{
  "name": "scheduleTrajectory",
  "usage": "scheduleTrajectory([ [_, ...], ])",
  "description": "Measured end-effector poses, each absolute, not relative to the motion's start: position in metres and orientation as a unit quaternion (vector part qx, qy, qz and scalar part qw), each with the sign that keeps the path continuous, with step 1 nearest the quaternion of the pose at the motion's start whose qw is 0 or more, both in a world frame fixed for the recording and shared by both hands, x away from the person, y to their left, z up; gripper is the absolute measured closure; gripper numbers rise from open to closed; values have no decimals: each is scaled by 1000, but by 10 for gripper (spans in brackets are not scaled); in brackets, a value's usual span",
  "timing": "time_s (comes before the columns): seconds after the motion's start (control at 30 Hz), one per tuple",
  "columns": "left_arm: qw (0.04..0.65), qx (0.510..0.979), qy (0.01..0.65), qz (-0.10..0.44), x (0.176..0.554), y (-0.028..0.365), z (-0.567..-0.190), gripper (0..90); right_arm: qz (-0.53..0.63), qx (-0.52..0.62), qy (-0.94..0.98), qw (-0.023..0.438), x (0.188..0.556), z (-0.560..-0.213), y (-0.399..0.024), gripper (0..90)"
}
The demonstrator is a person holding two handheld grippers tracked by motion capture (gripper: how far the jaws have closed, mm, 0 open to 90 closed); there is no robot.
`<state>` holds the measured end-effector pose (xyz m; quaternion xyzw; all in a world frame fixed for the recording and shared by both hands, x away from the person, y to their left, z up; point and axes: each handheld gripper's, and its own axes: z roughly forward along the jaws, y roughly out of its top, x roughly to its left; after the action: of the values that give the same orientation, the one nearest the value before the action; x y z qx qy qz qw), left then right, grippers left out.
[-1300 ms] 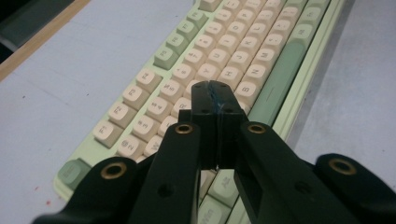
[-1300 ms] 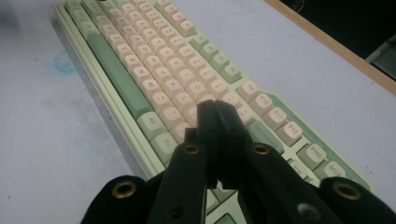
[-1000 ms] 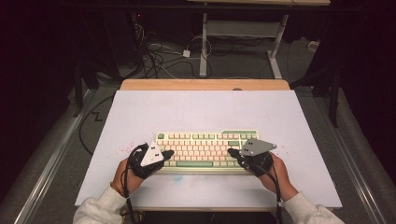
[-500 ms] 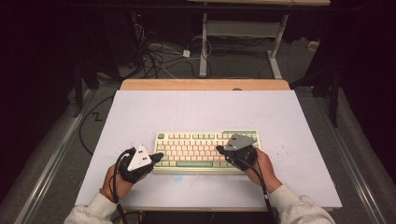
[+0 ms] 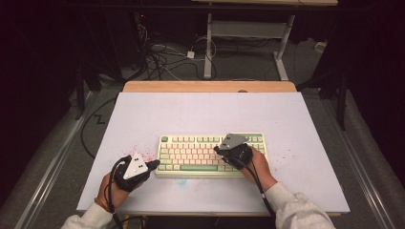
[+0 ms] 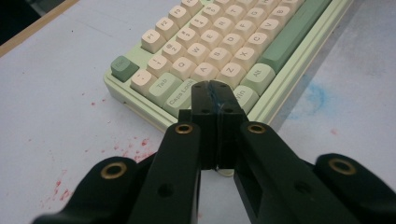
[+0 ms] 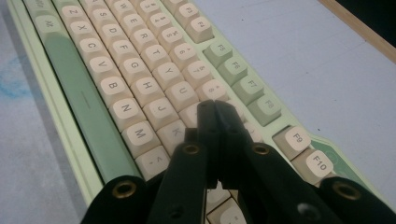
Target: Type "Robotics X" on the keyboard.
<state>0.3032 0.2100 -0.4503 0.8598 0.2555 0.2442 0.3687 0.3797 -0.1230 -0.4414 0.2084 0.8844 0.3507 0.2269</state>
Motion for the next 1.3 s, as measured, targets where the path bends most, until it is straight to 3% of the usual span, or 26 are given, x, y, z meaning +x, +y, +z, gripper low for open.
scheduleTrajectory([
  [0.77, 361, 868, 244, 237, 304, 206, -453, 875, 308, 207, 900, 228, 388, -450, -114, 900],
  [1.3, 358, 870, 245, 234, 304, 204, -454, 875, 353, 209, 881, 234, 376, -438, -122, 900],
])
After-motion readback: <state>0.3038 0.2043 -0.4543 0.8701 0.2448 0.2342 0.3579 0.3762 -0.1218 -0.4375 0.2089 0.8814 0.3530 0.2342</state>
